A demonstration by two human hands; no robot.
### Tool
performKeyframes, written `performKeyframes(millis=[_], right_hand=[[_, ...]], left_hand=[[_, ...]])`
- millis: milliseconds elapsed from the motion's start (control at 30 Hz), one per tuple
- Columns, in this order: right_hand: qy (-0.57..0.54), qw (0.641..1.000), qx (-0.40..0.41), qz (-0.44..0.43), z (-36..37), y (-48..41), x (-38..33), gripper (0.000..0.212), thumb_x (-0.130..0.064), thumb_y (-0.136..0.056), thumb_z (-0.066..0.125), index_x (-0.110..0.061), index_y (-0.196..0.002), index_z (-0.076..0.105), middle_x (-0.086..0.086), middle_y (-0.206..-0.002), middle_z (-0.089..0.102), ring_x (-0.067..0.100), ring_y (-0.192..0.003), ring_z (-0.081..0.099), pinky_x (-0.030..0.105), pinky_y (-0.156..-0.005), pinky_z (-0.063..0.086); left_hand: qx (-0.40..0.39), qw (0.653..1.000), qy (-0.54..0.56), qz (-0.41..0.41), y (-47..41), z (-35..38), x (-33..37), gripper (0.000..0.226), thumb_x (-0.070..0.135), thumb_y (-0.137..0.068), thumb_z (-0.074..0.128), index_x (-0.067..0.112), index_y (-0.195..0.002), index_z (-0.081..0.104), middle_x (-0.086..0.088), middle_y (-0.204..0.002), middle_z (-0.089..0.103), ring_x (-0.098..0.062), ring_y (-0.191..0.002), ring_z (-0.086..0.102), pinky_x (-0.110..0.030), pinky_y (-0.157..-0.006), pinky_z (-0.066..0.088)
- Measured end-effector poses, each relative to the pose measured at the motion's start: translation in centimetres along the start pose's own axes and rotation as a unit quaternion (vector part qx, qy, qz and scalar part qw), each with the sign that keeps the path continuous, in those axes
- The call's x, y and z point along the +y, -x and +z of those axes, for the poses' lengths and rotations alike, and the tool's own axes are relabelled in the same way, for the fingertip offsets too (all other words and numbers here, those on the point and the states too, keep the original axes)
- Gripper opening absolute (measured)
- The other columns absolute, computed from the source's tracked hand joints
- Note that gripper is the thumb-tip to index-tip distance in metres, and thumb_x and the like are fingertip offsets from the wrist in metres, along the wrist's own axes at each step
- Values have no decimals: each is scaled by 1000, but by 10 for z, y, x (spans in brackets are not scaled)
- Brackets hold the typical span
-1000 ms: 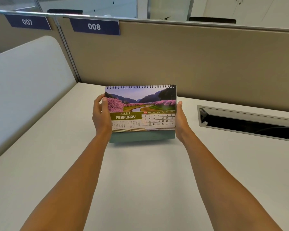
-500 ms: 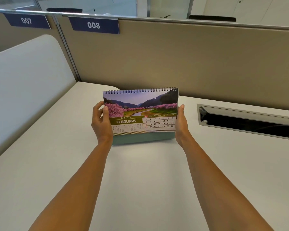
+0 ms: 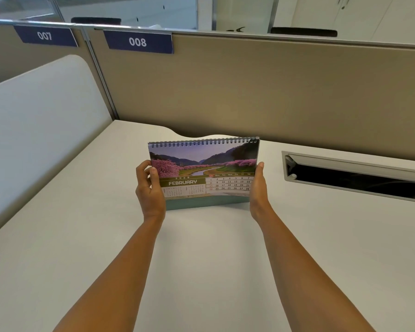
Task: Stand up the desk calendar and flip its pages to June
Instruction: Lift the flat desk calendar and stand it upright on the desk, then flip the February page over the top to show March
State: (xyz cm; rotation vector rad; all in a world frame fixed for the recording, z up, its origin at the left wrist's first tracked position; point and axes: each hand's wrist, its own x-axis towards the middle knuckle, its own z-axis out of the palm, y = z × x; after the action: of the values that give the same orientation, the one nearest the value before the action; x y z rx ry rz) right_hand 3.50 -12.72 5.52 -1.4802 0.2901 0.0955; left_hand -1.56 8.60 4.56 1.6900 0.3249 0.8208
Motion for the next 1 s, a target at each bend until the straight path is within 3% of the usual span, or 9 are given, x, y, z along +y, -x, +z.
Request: performKeyframes(millis=[167, 300, 367, 533, 633, 733, 900, 1000], right_hand=[[-1, 1000, 3, -1, 0, 1, 1, 53, -52, -95, 12, -24, -115, 52, -6, -91, 60, 8, -83, 57, 19, -59, 42], [3, 1000, 10, -11, -1, 2, 4, 54, -50, -96, 12, -21, -127, 45, 4, -113, 57, 17, -97, 54, 29, -79, 41], [4, 1000, 11, -16, -1, 3, 3, 52, -49, -97, 12, -20, -128, 43, 5, -116, 56, 17, -100, 53, 30, -81, 39], [-5, 999, 10, -38, 0, 7, 0, 48, -48, -97, 13, -21, -124, 43, 6, -114, 55, 12, -94, 54, 18, -66, 42], [11, 997, 30, -64, 1, 9, 0, 36, -44, -98, 14, -23, -111, 40, 10, -113, 52, 14, -97, 53, 20, -68, 42], [37, 993, 61, -89, 0, 12, 2, 28, -40, -99, 17, -21, -106, 37, 12, -113, 50, 18, -102, 52, 21, -70, 43], [32, 984, 119, -126, -9, 20, 7, 12, -31, -98, 35, -21, -103, 38, 6, -111, 49, 15, -97, 52, 10, -62, 45], [43, 980, 126, -151, -16, 27, 14, 13, -28, -94, 47, -20, -103, 41, 2, -109, 51, 12, -89, 53, 2, -56, 45]], left_hand=[[11, 1000, -22, -12, 3, 1, -3, 28, 47, -93, 27, 31, -112, 40, 0, -102, 59, -16, -87, 63, -20, -64, 53], [38, 998, -46, -9, 2, 1, -3, 31, 50, -93, 26, 28, -108, 41, 4, -97, 58, -17, -86, 63, -21, -62, 51], [54, 998, -35, -7, -2, 1, 3, 32, 49, -93, 28, 26, -109, 43, 3, -100, 57, -16, -89, 61, -20, -65, 52], [108, 993, 9, 44, -21, 1, 29, 32, 44, -93, 38, 21, -112, 50, 0, -110, 55, -4, -93, 54, -8, -71, 47], [106, 992, 32, 64, -28, 1, 44, 32, 44, -93, 39, 23, -112, 55, 9, -110, 54, -3, -96, 55, -8, -72, 46], [92, 993, 17, 78, -31, 1, 47, 32, 41, -93, 43, 20, -109, 62, 4, -106, 55, 4, -94, 54, -3, -69, 42], [69, 995, -7, 75, -33, -4, 47, 30, 37, -91, 50, 16, -106, 66, -8, -105, 60, 8, -86, 53, -3, -67, 43], [65, 995, -8, 81, -33, -6, 52, 28, 32, -90, 54, 11, -105, 66, -11, -104, 61, 11, -86, 53, -2, -66, 42]])
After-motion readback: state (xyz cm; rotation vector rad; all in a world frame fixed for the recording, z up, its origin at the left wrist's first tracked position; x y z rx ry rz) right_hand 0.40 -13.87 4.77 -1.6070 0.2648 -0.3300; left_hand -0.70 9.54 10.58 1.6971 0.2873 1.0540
